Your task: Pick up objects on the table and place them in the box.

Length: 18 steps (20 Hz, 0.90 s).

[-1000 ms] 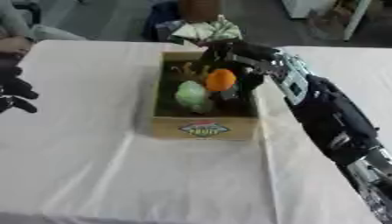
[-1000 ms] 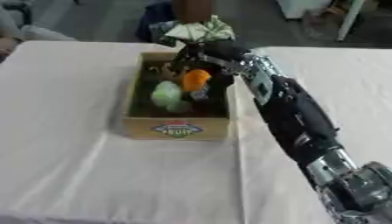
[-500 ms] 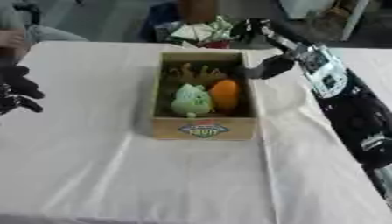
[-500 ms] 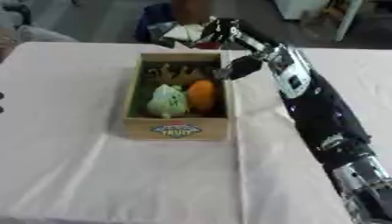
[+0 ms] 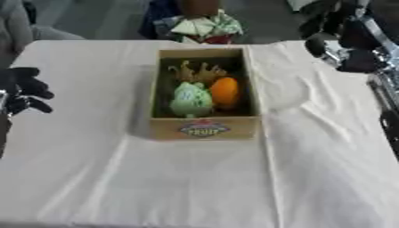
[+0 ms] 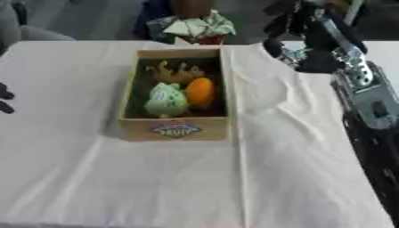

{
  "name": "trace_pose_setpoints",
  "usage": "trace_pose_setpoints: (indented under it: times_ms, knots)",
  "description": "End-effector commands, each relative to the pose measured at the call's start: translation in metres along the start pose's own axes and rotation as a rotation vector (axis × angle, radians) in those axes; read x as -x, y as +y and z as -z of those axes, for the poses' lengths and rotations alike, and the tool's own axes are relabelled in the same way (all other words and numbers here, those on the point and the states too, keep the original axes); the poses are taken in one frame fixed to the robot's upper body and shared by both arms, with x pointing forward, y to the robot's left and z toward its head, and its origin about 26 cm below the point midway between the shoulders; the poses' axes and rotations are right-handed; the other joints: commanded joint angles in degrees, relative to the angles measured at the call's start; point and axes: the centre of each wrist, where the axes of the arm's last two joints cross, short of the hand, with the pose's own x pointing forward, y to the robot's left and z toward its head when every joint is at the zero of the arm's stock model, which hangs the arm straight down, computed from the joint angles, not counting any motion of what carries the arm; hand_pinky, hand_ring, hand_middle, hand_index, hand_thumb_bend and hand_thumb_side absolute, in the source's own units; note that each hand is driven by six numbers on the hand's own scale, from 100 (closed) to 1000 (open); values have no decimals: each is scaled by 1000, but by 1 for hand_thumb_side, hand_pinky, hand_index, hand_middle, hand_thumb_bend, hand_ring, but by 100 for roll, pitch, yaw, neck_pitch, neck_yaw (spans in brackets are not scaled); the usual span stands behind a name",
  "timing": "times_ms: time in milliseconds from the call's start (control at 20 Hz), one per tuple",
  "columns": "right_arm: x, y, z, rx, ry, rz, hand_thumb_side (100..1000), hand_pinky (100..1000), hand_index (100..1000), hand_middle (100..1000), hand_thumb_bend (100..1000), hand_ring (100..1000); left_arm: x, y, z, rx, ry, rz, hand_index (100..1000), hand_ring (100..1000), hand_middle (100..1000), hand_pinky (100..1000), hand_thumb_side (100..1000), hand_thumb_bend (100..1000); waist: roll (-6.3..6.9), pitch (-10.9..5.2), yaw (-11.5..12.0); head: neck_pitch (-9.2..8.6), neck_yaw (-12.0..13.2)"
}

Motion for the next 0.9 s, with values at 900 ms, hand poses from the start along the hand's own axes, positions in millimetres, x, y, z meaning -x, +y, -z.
trace_pose_setpoints:
  times_ms: [900]
  knots:
    - [-10, 36, -47, 25, 115, 127, 451, 603, 714, 720, 394, 617, 10, -4, -10, -24, 23, -27, 743, 604, 557, 509, 832, 100, 103, 56, -138, 93, -1]
